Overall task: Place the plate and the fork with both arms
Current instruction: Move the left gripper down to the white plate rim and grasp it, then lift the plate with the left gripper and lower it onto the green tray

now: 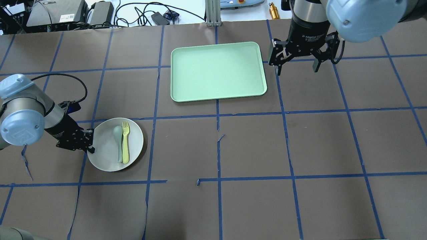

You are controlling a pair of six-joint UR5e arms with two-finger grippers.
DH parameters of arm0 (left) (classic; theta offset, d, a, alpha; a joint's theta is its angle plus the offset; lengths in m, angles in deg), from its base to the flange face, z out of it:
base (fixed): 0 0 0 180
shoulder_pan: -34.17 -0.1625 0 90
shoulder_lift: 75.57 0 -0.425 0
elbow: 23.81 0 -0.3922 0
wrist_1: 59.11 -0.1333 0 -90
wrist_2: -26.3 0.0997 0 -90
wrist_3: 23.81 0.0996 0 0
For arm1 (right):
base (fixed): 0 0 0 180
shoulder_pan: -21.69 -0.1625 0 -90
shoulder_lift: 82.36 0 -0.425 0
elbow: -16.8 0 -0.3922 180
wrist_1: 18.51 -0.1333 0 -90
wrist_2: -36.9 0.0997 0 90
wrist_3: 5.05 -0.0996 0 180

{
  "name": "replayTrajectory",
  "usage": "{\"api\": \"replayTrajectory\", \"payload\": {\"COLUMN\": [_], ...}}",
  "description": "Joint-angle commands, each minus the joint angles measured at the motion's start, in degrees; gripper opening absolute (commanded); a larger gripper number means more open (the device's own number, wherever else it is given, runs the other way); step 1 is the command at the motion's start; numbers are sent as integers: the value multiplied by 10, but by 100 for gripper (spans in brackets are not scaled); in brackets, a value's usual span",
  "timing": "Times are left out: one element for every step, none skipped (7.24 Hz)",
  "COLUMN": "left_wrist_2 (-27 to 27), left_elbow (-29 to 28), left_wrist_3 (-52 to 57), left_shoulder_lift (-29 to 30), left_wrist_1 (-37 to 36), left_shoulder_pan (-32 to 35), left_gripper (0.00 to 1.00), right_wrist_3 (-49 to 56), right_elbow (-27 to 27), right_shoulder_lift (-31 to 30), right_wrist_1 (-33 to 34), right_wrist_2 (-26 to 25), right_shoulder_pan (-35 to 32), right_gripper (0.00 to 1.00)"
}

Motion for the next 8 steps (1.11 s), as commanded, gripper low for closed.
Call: {"api": "replayTrajectory", "payload": {"left_wrist_2": [-57, -90, -125, -150, -199, -233, -236, -249], "left_elbow": [-56, -97, -134, -158, -176, -207, -260, -328], "left_wrist_3": [2, -2, -12, -25, -27, -65, -127, -139], "left_shoulder_lift": [-4, 3, 14, 19, 31, 63, 110, 167], "left_wrist_1": [42, 67, 94, 115, 106, 69, 43, 42], "left_shoulder_pan": [0, 7, 18, 28, 64, 132, 182, 217], "left_gripper": [0, 0, 0, 0, 0, 0, 0, 0], "right_wrist_3": [0, 2, 4, 5, 7, 10, 10, 11], "right_elbow": [0, 0, 0, -1, -2, -2, -1, -1], "right_shoulder_lift": [-1, 0, -1, -1, -1, -1, -1, -1], "right_wrist_1": [0, 0, 0, 0, 0, -1, -1, -1], "right_wrist_2": [0, -1, -1, -1, -4, -13, -15, -15], "right_shoulder_pan": [0, 0, 1, 1, 2, 2, 2, 3], "right_gripper": [100, 100, 100, 100, 100, 100, 100, 100]}}
